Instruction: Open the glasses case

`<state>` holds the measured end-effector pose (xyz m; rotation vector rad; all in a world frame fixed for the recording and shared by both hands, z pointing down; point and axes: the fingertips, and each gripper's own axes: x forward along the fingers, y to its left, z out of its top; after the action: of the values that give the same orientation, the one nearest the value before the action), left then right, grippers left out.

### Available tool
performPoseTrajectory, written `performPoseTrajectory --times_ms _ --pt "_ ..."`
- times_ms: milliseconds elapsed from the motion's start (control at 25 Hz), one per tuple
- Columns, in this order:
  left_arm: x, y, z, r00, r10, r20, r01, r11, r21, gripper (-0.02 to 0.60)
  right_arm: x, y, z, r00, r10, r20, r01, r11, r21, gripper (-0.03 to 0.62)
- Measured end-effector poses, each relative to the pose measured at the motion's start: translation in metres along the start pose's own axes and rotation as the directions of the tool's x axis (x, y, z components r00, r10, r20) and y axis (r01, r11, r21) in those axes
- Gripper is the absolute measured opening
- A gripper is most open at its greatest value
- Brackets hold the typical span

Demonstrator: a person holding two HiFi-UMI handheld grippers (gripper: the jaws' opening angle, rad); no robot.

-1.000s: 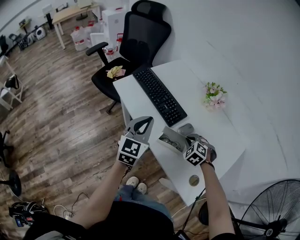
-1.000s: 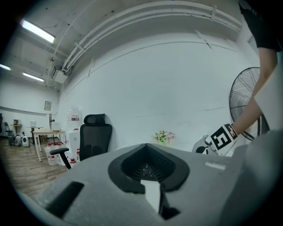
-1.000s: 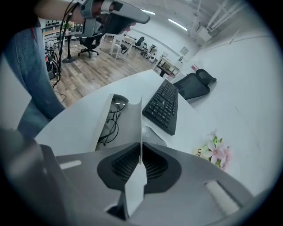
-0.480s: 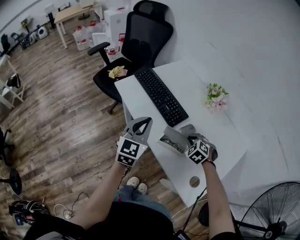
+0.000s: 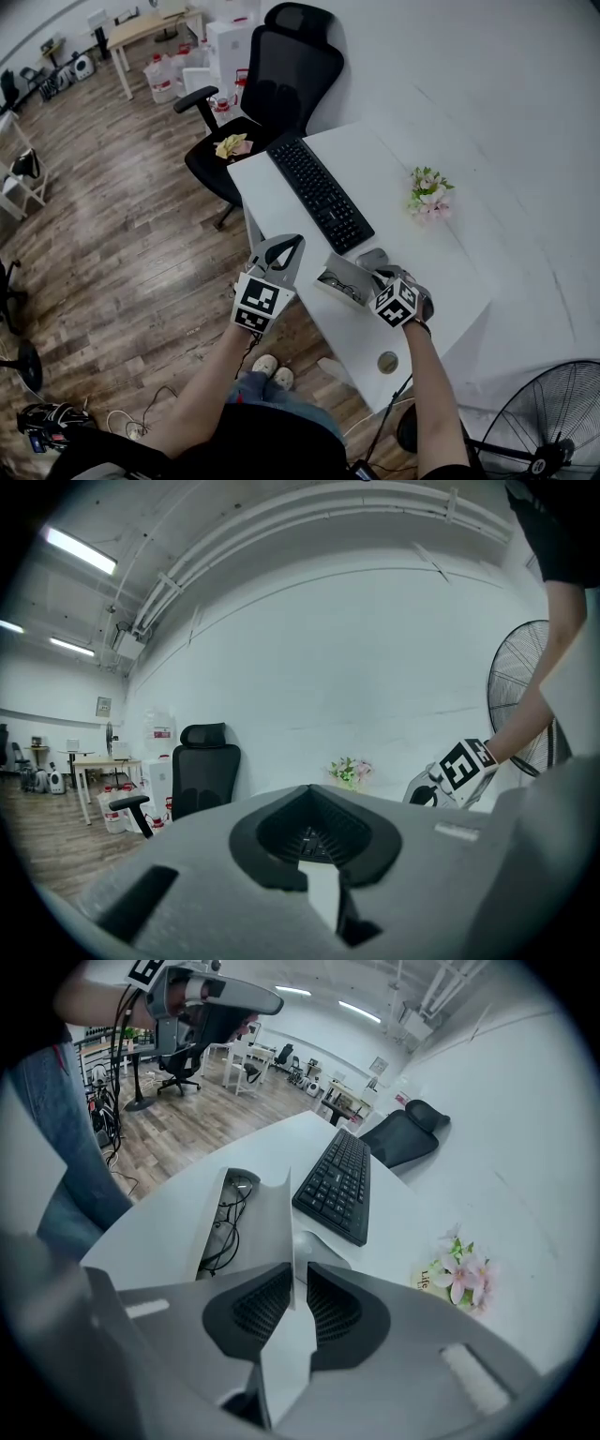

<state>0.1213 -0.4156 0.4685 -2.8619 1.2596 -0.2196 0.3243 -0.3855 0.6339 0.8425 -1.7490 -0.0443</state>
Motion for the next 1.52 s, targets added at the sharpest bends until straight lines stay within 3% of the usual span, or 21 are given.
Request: performPoseTrajectory --times_ms 240,400,520,640,880,1000,1160,1320,1520 --pt "0.005 -0.01 0.006 1.0 -0.024 0.014 0.024 1.0 0.004 0.008 -0.022 -0.004 0.005 0.997 -0.036 0.07 0.03 0.996 0.084 0.057" --pt "0.008 -0.017 0.013 0.999 -0.042 0.028 0.041 0.999 0.008 0.008 -0.053 -0.018 0.017 0.972 -0.131 0.195 0.072 0.956 0.283 0.038" --pt "0.011 -0.025 0.021 0.998 -0.057 0.04 0.056 0.998 0.015 0.008 -0.085 -0.032 0.026 0.917 -0.253 0.309 0.079 0.873 0.482 0.034" --pt "0.012 -0.033 0.029 0.996 -0.072 0.054 0.07 0.997 0.025 0.008 -0.116 -0.041 0.032 0.844 -0.382 0.376 0.095 0.797 0.596 0.029" --pt "0.015 -0.04 0.045 0.992 -0.088 0.088 0.087 0.996 0.015 0.008 -0.171 -0.056 0.029 0.675 -0.621 0.399 0.085 0.603 0.793 0.02" --pt "0.015 -0.042 0.049 0.992 -0.088 0.094 0.087 0.996 0.011 0.008 -0.193 -0.053 0.023 0.613 -0.688 0.387 0.081 0.543 0.836 0.008" --pt "0.015 -0.042 0.051 0.991 -0.087 0.101 0.087 0.996 0.0 0.008 -0.202 -0.041 0.016 0.594 -0.717 0.366 0.11 0.522 0.846 0.008" --pt "0.016 -0.045 0.053 0.99 -0.091 0.107 0.091 0.996 -0.002 0.008 -0.209 -0.031 0.001 0.57 -0.753 0.329 0.098 0.46 0.883 0.008" --pt "0.015 -0.048 0.055 0.989 -0.097 0.109 0.098 0.995 -0.004 0.008 -0.218 -0.028 -0.005 0.549 -0.775 0.311 0.096 0.428 0.899 0.008"
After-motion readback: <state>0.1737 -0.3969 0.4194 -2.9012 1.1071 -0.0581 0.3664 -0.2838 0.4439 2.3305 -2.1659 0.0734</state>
